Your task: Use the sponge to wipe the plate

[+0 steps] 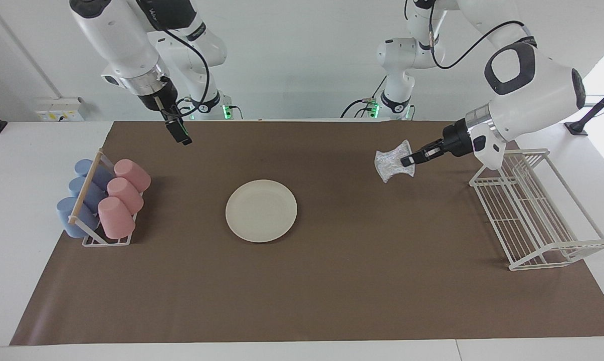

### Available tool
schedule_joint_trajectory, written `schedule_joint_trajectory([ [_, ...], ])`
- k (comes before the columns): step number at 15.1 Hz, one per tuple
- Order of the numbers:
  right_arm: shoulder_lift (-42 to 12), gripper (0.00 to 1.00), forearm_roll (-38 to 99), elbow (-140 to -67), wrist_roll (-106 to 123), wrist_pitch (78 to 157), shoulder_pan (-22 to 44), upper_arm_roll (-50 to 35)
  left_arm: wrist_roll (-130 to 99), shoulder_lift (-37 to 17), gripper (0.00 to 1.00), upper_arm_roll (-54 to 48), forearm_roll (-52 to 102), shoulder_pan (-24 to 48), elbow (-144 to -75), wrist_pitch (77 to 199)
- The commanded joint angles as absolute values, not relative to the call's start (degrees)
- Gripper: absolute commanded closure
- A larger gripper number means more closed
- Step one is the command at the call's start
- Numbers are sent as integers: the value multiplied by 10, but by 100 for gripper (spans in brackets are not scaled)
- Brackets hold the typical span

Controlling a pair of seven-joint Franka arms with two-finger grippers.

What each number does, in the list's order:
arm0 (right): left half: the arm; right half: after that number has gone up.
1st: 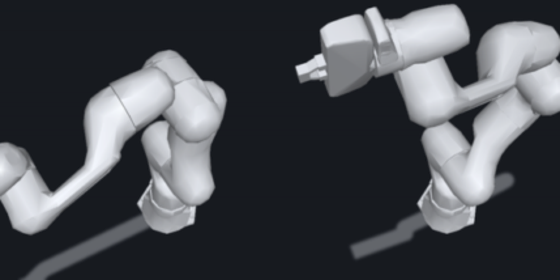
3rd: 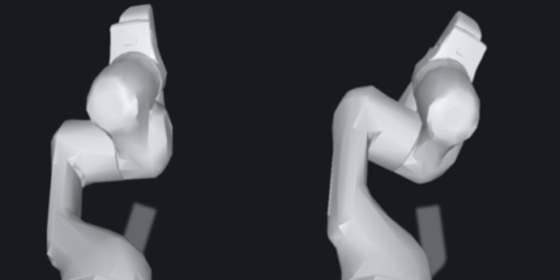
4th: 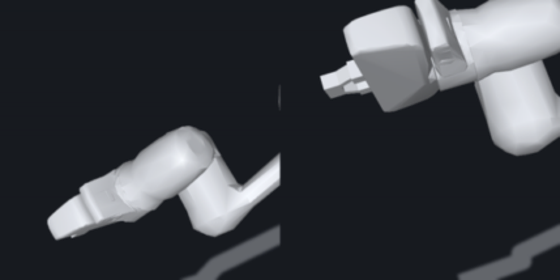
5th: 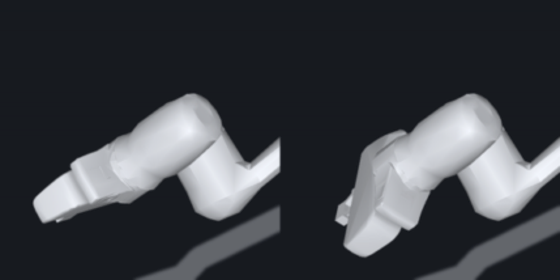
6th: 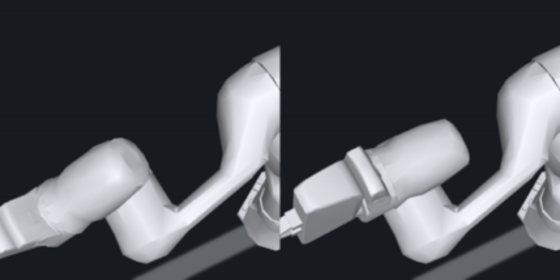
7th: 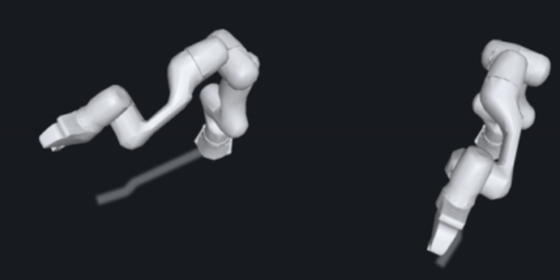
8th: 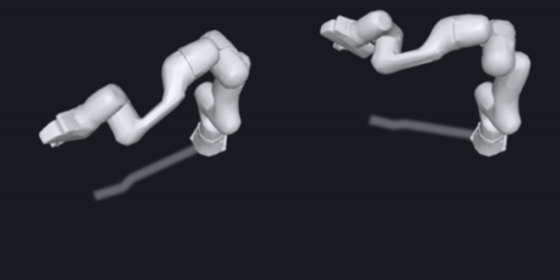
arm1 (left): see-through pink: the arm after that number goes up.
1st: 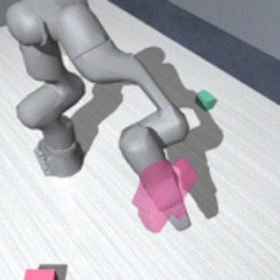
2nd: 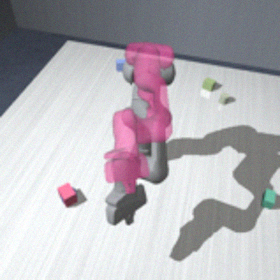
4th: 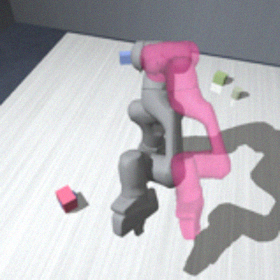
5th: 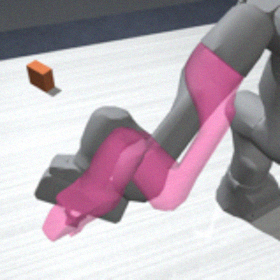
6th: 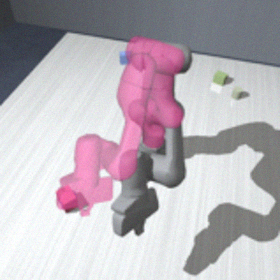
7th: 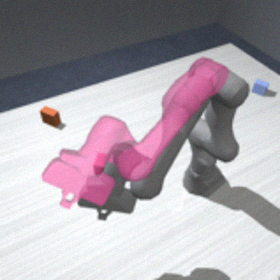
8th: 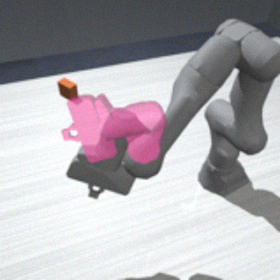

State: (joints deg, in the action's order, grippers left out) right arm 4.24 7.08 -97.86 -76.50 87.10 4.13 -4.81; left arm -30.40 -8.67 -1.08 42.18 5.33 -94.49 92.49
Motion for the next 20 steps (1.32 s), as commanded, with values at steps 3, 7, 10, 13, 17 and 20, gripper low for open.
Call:
schedule_joint_trajectory([
  [3, 56, 0, 76, -987, -944, 890, 129, -54, -189, 26, 100, -11, 584, 90, -1142, 1016],
  [7, 55, 0, 77, -986, -1032, 953, 161, -55, -84, 77, 100, -11, 703, 119, -1239, 1056],
  [10, 56, 0, 77, -989, -1050, 961, 162, -57, 1, 112, 100, -11, 790, 146, -1297, 1076],
  [13, 60, 0, 79, -996, -1103, 985, 189, -67, 40, 134, 100, -11, 859, 172, -1335, 1099],
  [17, 60, 0, 79, -995, -1120, 987, 207, -68, 118, 171, 100, -12, 962, 227, -1389, 1158],
  [20, 59, 0, 120, -993, -1132, 1016, 208, -70, 124, 172, 100, -13, 983, 228, -1393, 1159],
])
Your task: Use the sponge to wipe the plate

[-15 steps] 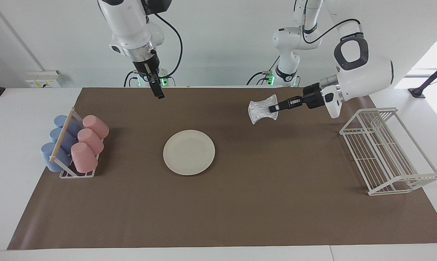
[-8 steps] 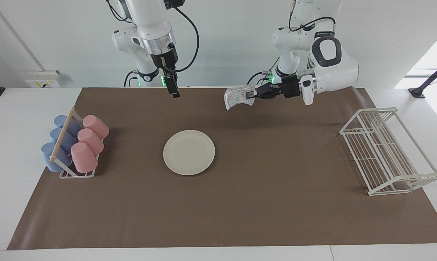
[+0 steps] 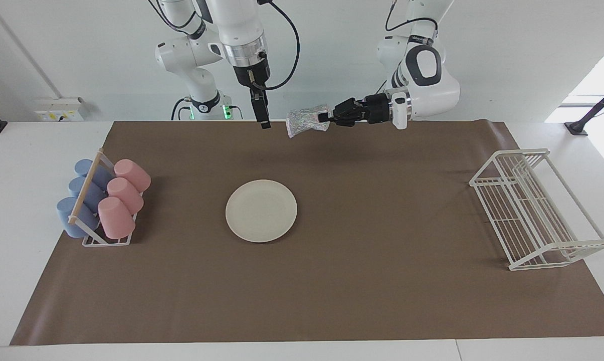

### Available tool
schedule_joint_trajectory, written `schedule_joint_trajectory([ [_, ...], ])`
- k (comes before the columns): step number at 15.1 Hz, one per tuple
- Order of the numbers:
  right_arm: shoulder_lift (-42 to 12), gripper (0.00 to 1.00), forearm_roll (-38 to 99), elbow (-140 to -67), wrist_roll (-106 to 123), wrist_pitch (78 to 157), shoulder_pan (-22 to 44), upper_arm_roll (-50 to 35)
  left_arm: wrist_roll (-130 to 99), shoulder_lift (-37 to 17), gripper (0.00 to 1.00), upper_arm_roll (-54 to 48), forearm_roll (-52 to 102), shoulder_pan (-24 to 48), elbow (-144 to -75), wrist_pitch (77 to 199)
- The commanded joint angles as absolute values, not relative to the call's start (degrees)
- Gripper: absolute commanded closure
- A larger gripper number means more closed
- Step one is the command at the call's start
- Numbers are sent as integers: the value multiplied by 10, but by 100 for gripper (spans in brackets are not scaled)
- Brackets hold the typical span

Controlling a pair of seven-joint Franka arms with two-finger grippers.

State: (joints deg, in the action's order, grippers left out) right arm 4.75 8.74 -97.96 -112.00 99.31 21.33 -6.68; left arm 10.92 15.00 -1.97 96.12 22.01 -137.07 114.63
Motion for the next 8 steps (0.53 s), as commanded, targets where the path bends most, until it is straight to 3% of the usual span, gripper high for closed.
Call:
schedule_joint_trajectory([
  [1, 59, 0, 146, -993, -1147, 1019, 208, -72, 125, 171, 100, -14, 998, 231, -1393, 1160],
  [8, 84, 0, 151, -1059, -1173, 1067, 260, -76, 137, 173, 100, -13, 1006, 250, -1397, 1175],
])
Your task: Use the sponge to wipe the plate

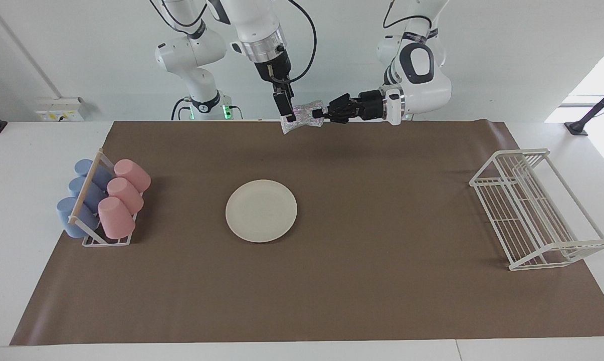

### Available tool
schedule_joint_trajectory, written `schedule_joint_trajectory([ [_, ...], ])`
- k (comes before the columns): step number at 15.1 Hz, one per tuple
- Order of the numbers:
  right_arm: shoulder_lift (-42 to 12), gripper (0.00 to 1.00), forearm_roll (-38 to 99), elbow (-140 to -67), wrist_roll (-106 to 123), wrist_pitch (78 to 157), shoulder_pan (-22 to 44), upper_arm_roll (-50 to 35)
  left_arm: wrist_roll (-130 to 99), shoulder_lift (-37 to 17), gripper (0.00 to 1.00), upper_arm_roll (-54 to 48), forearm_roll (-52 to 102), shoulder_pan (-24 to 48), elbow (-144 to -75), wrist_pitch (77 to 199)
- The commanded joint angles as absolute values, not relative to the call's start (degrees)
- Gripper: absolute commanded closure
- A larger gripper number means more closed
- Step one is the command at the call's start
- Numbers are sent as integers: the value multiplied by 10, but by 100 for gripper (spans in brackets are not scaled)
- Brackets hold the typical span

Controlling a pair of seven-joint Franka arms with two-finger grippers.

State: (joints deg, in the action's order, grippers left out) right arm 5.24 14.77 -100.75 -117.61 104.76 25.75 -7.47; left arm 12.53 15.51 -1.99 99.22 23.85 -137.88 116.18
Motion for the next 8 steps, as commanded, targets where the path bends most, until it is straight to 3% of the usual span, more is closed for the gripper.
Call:
schedule_joint_trajectory([
  [1, 90, 0, 149, -1074, -1161, 1077, 263, -76, 138, 174, 100, -13, 1006, 250, -1401, 1172],
  [6, 118, 0, 147, -1128, -1124, 1099, 277, -76, 138, 179, 100, -12, 1005, 248, -1404, 1169],
  [8, 120, 15, 147, -1136, -1122, 1116, 279, -76, 139, 185, 100, -12, 1005, 247, -1409, 1167],
])
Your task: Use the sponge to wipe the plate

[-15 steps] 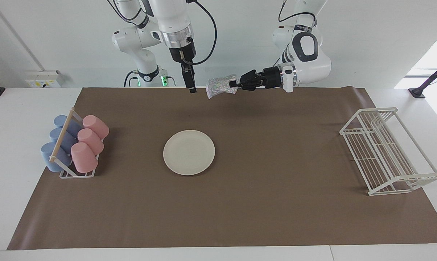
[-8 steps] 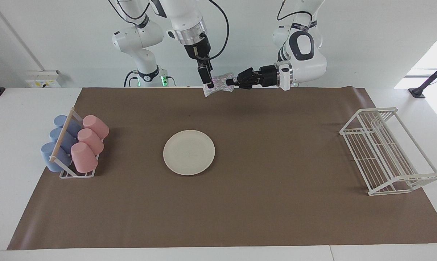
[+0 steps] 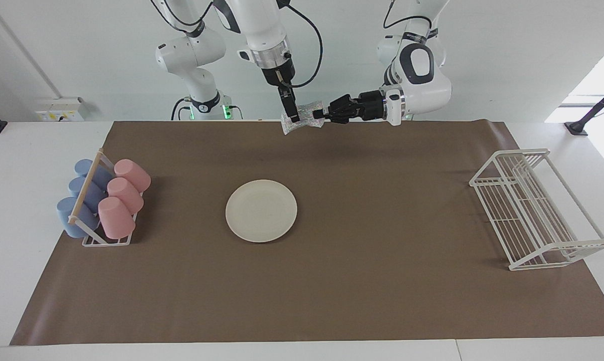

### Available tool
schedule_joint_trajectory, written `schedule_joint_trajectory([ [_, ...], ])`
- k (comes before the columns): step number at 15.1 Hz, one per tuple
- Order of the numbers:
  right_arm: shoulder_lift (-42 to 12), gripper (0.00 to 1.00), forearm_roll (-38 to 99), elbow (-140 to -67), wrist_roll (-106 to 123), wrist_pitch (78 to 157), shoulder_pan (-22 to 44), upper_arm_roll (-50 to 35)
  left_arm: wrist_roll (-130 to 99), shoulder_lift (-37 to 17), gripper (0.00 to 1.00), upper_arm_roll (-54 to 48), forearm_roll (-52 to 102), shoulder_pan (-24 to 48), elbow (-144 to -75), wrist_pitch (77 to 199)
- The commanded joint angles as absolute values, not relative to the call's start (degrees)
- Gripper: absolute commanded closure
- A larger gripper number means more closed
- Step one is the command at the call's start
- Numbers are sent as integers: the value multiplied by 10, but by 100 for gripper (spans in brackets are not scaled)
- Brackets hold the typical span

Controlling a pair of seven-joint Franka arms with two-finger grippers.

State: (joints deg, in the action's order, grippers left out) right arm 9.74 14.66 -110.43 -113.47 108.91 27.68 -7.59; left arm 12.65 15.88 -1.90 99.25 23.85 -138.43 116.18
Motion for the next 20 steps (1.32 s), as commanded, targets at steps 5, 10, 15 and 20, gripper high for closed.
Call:
schedule_joint_trajectory([
  [5, 116, 90, 147, -1135, -1118, 1128, 278, -76, 139, 188, 100, -11, 1005, 245, -1413, 1160],
  [10, 113, 100, 147, -1133, -1100, 1145, 277, -76, 137, 192, 100, -11, 1003, 246, -1416, 1161],
  [15, 113, 100, 147, -1133, -1099, 1144, 273, -76, 121, 199, 5, -11, 1000, 249, -1416, 1169],
  [20, 112, 100, 147, -1131, -1097, 1145, 271, -76, 88, 202, 0, -12, 971, 245, -1414, 1172],
])
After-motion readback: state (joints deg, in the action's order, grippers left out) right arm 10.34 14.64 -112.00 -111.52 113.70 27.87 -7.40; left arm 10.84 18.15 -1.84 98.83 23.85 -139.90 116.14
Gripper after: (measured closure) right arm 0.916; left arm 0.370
